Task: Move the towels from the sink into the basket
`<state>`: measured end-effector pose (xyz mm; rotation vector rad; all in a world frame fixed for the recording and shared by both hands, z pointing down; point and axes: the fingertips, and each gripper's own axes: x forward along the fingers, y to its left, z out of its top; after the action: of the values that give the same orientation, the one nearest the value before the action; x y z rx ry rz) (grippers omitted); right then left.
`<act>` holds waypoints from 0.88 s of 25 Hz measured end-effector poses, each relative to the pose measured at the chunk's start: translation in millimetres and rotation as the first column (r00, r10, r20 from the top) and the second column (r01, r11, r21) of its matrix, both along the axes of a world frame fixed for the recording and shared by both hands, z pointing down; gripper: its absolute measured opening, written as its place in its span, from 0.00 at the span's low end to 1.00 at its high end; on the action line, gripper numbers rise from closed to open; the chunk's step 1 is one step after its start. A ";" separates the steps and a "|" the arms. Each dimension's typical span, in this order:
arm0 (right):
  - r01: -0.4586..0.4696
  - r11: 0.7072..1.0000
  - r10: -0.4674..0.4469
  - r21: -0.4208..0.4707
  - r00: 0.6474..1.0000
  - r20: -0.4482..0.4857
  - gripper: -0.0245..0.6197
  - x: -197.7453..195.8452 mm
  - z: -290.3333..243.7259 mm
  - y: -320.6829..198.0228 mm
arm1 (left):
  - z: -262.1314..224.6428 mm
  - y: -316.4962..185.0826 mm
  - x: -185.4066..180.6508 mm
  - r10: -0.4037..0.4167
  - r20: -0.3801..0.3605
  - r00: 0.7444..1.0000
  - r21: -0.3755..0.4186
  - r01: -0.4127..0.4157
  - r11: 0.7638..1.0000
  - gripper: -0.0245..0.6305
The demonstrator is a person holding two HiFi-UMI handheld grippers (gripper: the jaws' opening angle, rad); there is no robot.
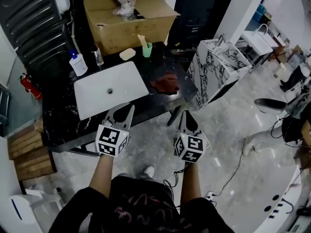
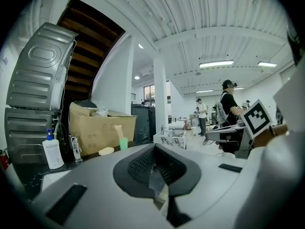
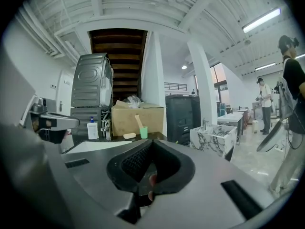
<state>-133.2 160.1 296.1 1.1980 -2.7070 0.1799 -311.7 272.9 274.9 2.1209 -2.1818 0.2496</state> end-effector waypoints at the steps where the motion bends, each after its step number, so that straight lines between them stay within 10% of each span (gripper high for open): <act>1: 0.007 1.000 -0.007 -0.003 1.000 0.000 0.06 -2.1 1.0 -5.9 | 0.5 -4.4 -0.8 -0.005 0.003 1.000 -0.005 0.005 1.000 0.06; 22: 0.026 0.998 -0.030 -0.052 0.997 -0.074 0.06 -66.5 32.7 -119.1 | 20.3 -115.9 -55.4 -0.002 -0.009 1.000 -0.038 0.002 0.999 0.06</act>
<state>-199.7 41.0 328.7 1.1289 -2.6369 0.1958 -367.1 157.0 295.2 2.0960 -2.1570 0.2783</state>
